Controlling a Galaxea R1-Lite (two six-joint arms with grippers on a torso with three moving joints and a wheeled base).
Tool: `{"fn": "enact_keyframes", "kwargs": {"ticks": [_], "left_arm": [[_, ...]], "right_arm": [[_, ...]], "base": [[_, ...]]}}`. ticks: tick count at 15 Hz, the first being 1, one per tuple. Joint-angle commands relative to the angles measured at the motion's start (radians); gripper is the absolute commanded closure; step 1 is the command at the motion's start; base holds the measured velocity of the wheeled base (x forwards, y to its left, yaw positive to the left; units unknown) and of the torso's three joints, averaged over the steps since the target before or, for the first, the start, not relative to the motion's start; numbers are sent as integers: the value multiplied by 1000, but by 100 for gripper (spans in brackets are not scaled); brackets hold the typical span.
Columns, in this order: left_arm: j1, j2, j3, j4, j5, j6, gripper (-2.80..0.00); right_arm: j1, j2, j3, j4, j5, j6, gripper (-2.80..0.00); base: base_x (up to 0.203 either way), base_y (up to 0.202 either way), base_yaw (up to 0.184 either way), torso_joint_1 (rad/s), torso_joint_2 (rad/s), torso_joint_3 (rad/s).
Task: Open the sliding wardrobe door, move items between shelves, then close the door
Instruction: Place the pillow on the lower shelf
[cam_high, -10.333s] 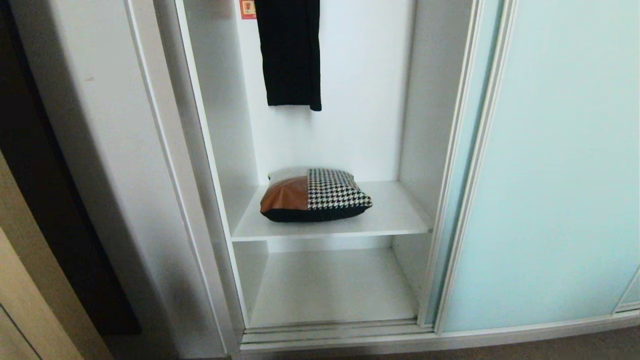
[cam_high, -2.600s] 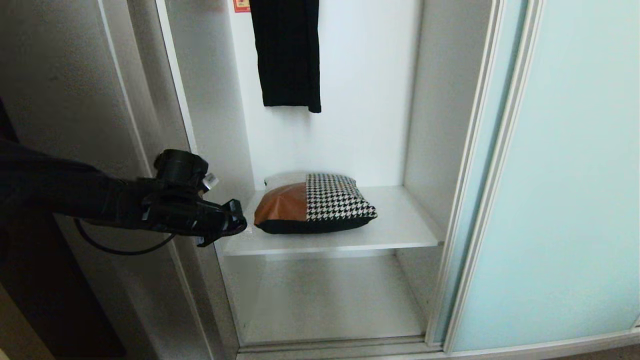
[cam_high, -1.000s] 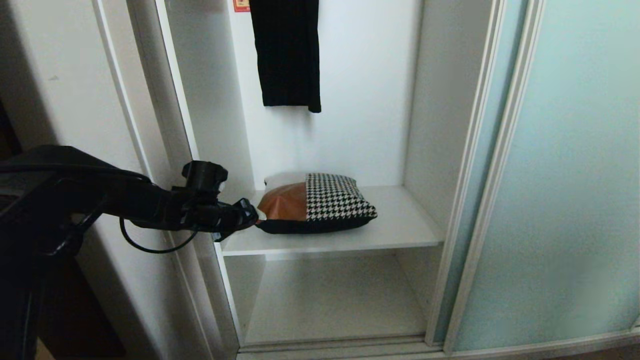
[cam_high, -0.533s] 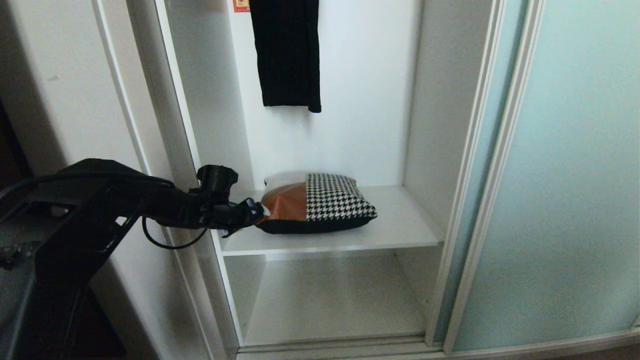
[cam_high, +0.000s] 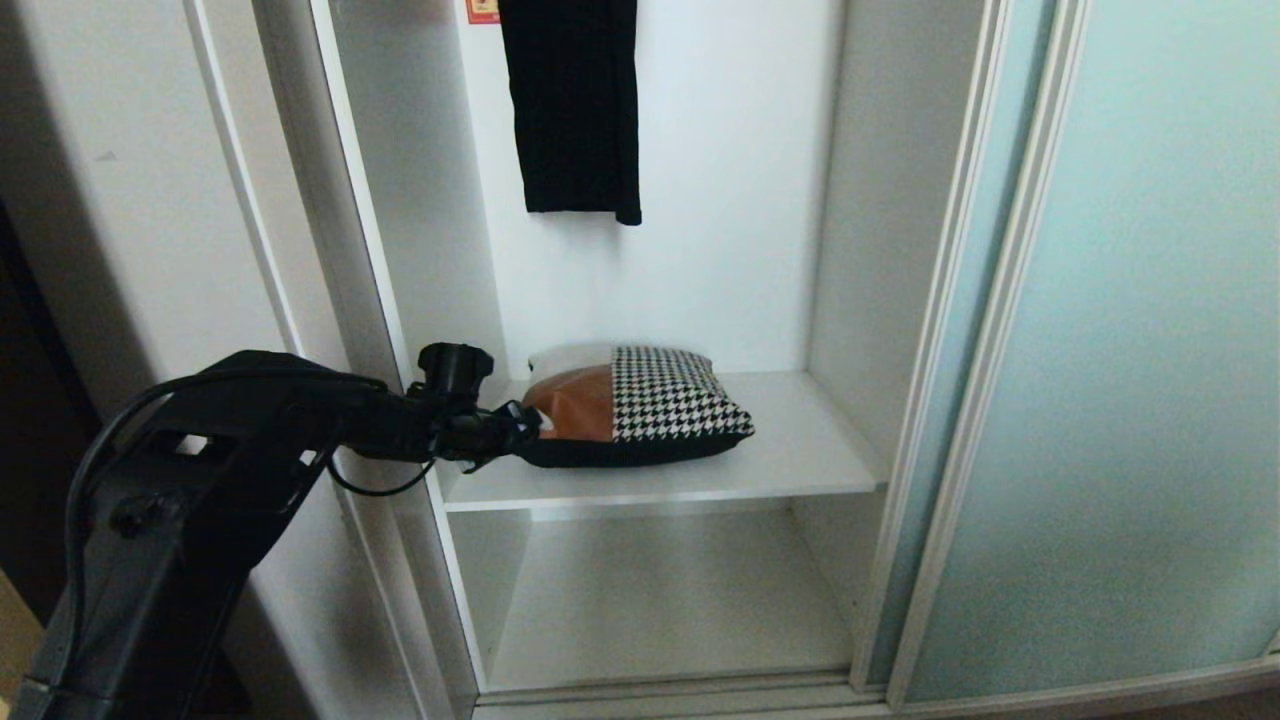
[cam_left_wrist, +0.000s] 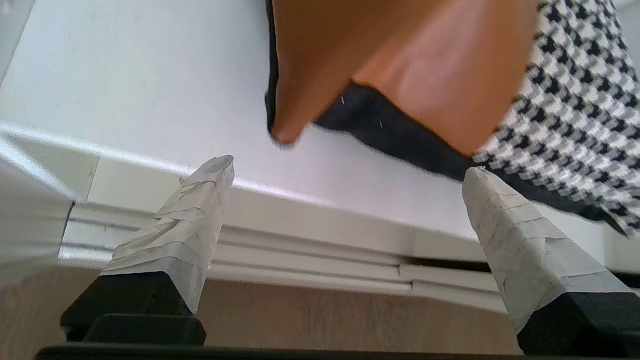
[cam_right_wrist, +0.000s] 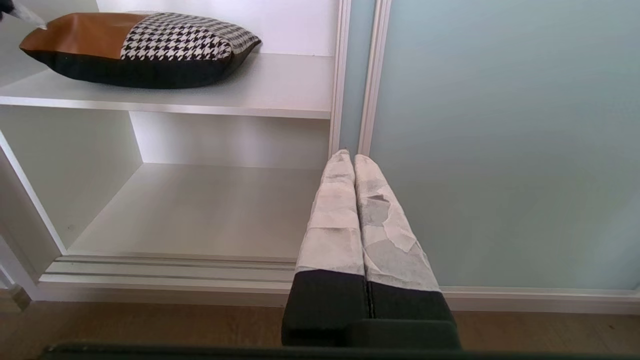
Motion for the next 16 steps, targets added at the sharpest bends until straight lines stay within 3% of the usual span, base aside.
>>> {"fn": "enact_keyframes", "kwargs": {"ticks": [1,4,14,16], "left_arm": [[0,55,-64,-1,1,-2,-280],[0,106,-147,-16,0,3,-280],[-4,148,-147,-143,-3,55,-280],[-6,157,-147,-184,-6,101,-280]], "right_arm": [[0,0,0,-1,0,0,0],[0,0,0,-1,0,0,0],[0,0,0,-1,0,0,0],[0,0,0,-1,0,0,0]], "base": [[0,0,0,0,0,0],[0,0,0,0,0,0],[0,0,0,0,0,0],[0,0,0,0,0,0]]}}
